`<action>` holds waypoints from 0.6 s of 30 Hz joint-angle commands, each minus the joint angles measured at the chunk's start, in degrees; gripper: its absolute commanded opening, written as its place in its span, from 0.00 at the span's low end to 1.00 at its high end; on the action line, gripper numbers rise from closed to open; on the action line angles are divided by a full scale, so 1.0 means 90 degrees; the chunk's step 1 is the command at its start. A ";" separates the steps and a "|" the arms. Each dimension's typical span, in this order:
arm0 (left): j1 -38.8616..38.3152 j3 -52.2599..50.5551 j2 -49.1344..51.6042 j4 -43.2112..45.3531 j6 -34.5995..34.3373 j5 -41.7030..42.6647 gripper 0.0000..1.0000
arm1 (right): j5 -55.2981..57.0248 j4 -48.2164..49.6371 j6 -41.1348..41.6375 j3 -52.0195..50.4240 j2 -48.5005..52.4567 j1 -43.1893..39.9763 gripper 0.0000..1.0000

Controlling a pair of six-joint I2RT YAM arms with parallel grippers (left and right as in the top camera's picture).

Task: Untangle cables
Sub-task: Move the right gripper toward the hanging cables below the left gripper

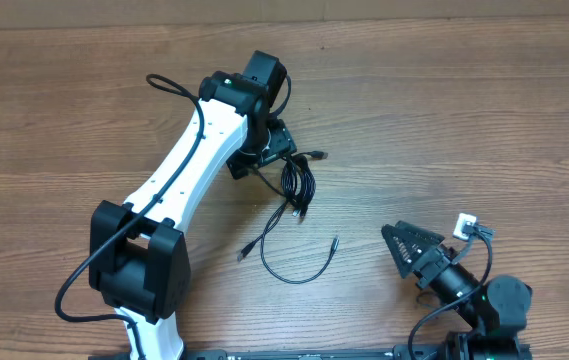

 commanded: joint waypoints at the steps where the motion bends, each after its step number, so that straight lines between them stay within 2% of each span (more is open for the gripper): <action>1: -0.0087 0.0104 0.0070 -0.0053 -0.0027 -0.0406 0.68 | -0.0002 -0.0374 -0.0204 0.0304 0.0539 0.0019 0.99; 3: -0.0090 0.0087 0.0083 0.0029 -0.0109 -0.0245 0.65 | 0.0194 -0.0804 -0.0425 0.0663 0.0947 0.0019 0.99; 9: -0.0090 0.0087 0.0083 0.0733 -0.0155 0.0656 0.67 | 0.0823 -0.2268 -0.1413 0.2035 0.2259 0.0019 1.00; 16: -0.0384 0.0087 0.0180 0.1256 0.0381 0.0636 0.61 | 0.0347 -0.2050 -0.1625 0.2424 0.3096 0.0019 1.00; 18: -0.0512 0.0087 0.0274 0.1253 0.0384 0.0551 0.54 | 0.0350 -0.2079 -0.1627 0.2421 0.3220 0.0019 1.00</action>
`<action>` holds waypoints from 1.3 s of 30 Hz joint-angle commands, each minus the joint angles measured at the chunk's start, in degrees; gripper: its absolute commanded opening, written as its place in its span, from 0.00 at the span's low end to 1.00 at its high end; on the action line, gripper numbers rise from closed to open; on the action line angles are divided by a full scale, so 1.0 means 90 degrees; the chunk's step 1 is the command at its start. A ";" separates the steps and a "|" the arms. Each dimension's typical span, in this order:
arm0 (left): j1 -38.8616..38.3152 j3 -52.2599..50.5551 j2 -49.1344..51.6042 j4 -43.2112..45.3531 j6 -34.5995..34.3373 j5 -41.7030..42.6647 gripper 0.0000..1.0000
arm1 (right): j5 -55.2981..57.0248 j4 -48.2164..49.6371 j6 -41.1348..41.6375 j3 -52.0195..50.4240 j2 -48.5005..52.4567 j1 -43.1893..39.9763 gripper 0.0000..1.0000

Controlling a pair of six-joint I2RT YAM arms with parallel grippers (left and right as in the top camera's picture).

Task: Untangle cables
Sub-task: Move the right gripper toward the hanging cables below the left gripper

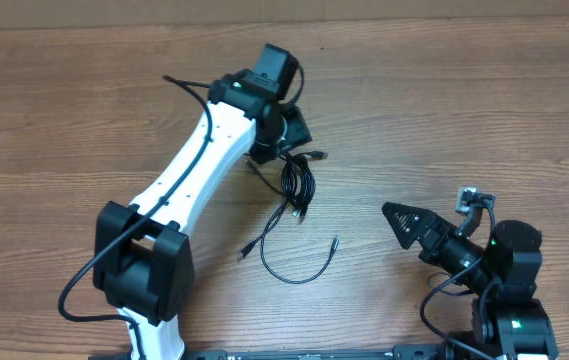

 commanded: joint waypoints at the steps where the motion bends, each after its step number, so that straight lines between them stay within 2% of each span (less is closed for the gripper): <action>1: -0.0279 0.0087 0.0335 -0.0012 0.0216 -0.0027 0.51 | -0.0114 -0.0022 -0.0216 0.0085 0.0204 0.0019 1.00; 3: -0.0362 0.0087 0.0469 -0.0041 0.0223 -0.0112 0.47 | -0.0114 -0.0051 -0.0214 0.0085 0.0323 0.0019 1.00; 7: -0.0389 0.0087 0.0729 -0.0236 0.0219 -0.0236 0.32 | -0.0114 -0.0100 -0.0216 0.0085 0.0527 0.0019 0.97; 9: -0.0381 0.0087 0.0894 -0.0330 0.0221 -0.0316 0.30 | -0.0112 -0.0136 -0.0216 0.0085 0.0629 0.0019 0.96; 12: -0.0379 0.0087 0.1122 -0.0590 0.0221 -0.0512 0.19 | -0.0092 -0.0141 -0.0221 0.0085 0.0833 0.0019 0.96; 15: -0.0376 0.0087 0.1243 -0.0697 0.0223 -0.0765 0.18 | -0.0092 -0.0160 -0.0245 0.0085 0.1015 0.0019 0.96; 19: -0.0374 0.0100 0.1229 -0.0653 0.0328 -0.1124 0.09 | -0.0092 -0.0165 -0.0243 0.0085 0.1270 0.0019 0.93; 21: -0.0321 0.0221 0.1217 -0.0614 0.0529 -0.1122 0.10 | -0.0092 -0.0170 -0.0243 0.0085 0.1392 0.0019 0.92; 23: -0.0214 0.0493 0.1209 -0.0767 0.0787 -0.1013 0.19 | -0.0092 -0.0160 -0.0243 0.0085 0.1506 0.0019 0.92; 26: -0.0036 0.1052 0.1205 -0.1171 0.1032 -0.1037 0.52 | -0.0095 -0.0160 -0.0240 0.0085 0.1649 0.0019 0.93; 27: 0.0017 0.1224 0.1205 -0.1290 0.1144 -0.1035 0.56 | -0.0097 -0.0165 -0.0240 0.0085 0.1681 0.0019 0.93; 32: 0.0165 0.1564 0.1205 -0.1688 0.1513 -0.0916 0.57 | -0.0112 -0.0165 -0.0243 0.0085 0.1741 0.0019 0.93; 36: 0.0163 0.1333 0.1209 -0.1746 0.1554 -0.0901 0.38 | -0.0090 -0.0168 -0.0243 0.0085 0.1741 0.0019 0.93; 39: 0.0141 0.0945 0.1209 -0.1511 0.1559 -0.0901 0.40 | -0.0066 -0.0168 -0.0243 0.0085 0.1741 0.0019 0.93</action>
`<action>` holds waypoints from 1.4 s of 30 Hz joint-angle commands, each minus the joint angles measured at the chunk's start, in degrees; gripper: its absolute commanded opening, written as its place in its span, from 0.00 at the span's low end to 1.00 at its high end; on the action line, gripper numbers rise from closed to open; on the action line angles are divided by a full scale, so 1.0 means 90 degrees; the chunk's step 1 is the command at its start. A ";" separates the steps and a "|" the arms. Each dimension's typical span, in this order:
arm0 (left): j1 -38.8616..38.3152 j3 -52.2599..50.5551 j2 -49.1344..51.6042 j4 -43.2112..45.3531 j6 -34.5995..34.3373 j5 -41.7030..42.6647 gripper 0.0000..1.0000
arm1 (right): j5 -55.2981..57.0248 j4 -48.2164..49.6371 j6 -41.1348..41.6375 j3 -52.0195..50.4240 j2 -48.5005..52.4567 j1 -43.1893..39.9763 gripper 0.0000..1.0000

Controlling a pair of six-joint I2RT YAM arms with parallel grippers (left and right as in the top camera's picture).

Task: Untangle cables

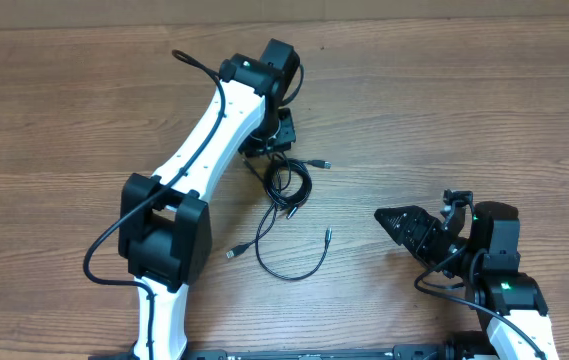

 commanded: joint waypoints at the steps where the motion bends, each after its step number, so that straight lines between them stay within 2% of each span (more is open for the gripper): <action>1: -0.0061 -0.0498 0.0022 0.0221 0.0177 0.0007 0.41 | -0.0010 0.0012 -0.0056 0.0085 0.0002 0.0019 0.93; 3: -0.0058 -0.0772 0.0022 0.0478 0.0260 0.0083 0.45 | -0.0007 -0.0029 -0.0058 0.0085 0.0002 0.0019 0.93; 5: -0.0061 -0.1025 0.0022 0.0930 0.0736 0.0510 0.52 | 0.0070 -0.0085 -0.0056 0.0085 0.0002 0.0019 0.93; 8: -0.0061 -0.1202 0.0022 0.1253 0.0933 0.0865 0.56 | 0.0304 -0.0148 -0.0058 0.0083 0.0002 0.0019 0.93; 13: -0.0061 -0.1350 0.0024 0.1426 0.0930 0.0862 0.43 | 0.0321 -0.0146 -0.0058 0.0083 0.0002 0.0019 0.93; 17: -0.0061 -0.1608 0.0024 0.1673 0.0908 0.0855 0.29 | 0.0447 -0.0148 -0.0056 0.0083 0.0002 0.0019 0.93; 21: -0.0058 -0.1768 0.0024 0.1676 0.0911 0.0571 0.26 | 0.0452 -0.0170 -0.0056 0.0083 0.0002 0.0019 0.93; 24: -0.0058 -0.1785 0.0024 0.1681 0.0945 0.0257 0.26 | 0.0515 -0.0170 -0.0056 0.0083 0.0044 0.0019 0.93; 31: 0.0002 -0.1375 0.0024 0.1498 0.1416 0.0243 0.31 | 0.0517 -0.0168 -0.0053 0.0083 0.0374 0.0019 0.93; 34: 0.0005 -0.0993 0.0024 0.1209 0.1421 0.0238 0.38 | 0.0517 -0.0168 -0.0053 0.0083 0.0583 0.0019 0.93; 35: 0.0005 -0.0838 0.0024 0.1093 0.1518 0.0214 0.46 | 0.0517 -0.0168 -0.0053 0.0083 0.0714 0.0019 0.93; 36: 0.0005 -0.0828 0.0024 0.1064 0.1603 0.0214 0.48 | 0.0515 -0.0168 -0.0056 0.0083 0.0784 0.0019 0.93; 40: 0.0005 -0.0894 0.0029 0.0877 0.1817 0.0134 0.47 | 0.0517 -0.0168 -0.0056 0.0083 0.0981 0.0019 0.92; 42: 0.0005 -0.0964 0.0032 0.0889 0.1812 0.0146 0.41 | 0.0517 -0.0165 -0.0056 0.0083 0.1047 0.0019 0.92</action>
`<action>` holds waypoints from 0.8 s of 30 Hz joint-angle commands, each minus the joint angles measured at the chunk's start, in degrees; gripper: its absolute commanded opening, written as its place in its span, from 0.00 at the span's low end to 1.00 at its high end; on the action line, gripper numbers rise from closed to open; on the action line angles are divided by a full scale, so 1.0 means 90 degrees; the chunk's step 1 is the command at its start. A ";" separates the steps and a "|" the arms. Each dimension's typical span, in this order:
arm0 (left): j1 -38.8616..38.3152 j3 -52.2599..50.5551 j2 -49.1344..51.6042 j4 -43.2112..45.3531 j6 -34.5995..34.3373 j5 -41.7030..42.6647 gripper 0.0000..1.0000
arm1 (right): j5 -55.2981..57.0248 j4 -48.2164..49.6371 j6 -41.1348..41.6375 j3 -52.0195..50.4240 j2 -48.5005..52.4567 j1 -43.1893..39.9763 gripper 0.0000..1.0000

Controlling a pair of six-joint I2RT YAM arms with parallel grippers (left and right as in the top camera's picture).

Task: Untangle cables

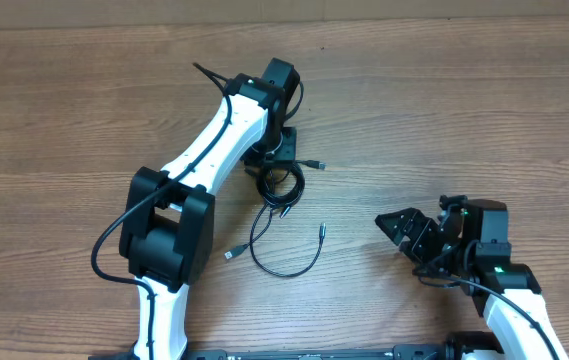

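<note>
A tangle of thin black cables (281, 190) lies at mid-table, a coiled bunch at the top with a long loop (286, 262) trailing toward me, ending in small plugs (321, 233). My left gripper (276, 152) sits at the top of the coil, its fingers hidden under the wrist, apparently holding the bunch; one plug (314, 163) sticks out to its right. My right gripper (401, 226) hovers at the lower right, apart from the cables, its dark fingers pointing left with a gap between them.
The wooden table (464, 110) carries nothing else in view. The white left arm (204, 160) slants from the lower left up to the coil. The right arm's base (509, 300) sits at the lower right corner.
The coil has drawn slightly left and tighter under the left gripper. The trailing loop shifted a little left. The right gripper has risen slightly and its arm leans further in.
The left gripper was on the top of the coil at the start, with the loop stretched out below. Over the moments it pulled the bunch leftward and upward, dragging the loop along. The right arm meanwhile swung up from the corner toward the table's middle.
</note>
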 commanded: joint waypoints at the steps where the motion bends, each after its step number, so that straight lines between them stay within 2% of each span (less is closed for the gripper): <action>1: 0.0032 -0.0044 0.0029 0.0005 0.0243 -0.0136 0.38 | 0.0063 0.0005 -0.0056 0.0083 0.0100 0.0017 0.92; 8: 0.0032 -0.0682 0.0032 0.0423 0.0172 -0.0197 0.35 | 0.0058 0.0017 -0.0056 0.0083 0.0136 0.0017 0.91; 11: 0.0032 -0.0743 0.0032 0.0539 0.0172 -0.0250 0.34 | 0.0058 -0.0002 -0.0056 0.0083 0.0136 0.0017 0.90; 15: 0.0024 -0.0755 0.0049 0.0610 0.0168 -0.0250 0.28 | 0.0061 -0.0002 -0.0053 0.0085 0.0136 0.0017 0.89; 22: 0.0027 -0.0891 0.0107 0.0699 0.0095 -0.0250 0.28 | 0.0061 -0.0002 -0.0056 0.0083 0.0136 0.0017 0.89; 24: 0.0024 -0.0954 0.0107 0.0784 0.0053 -0.0228 0.24 | 0.0061 0.0000 -0.0056 0.0083 0.0136 0.0017 0.89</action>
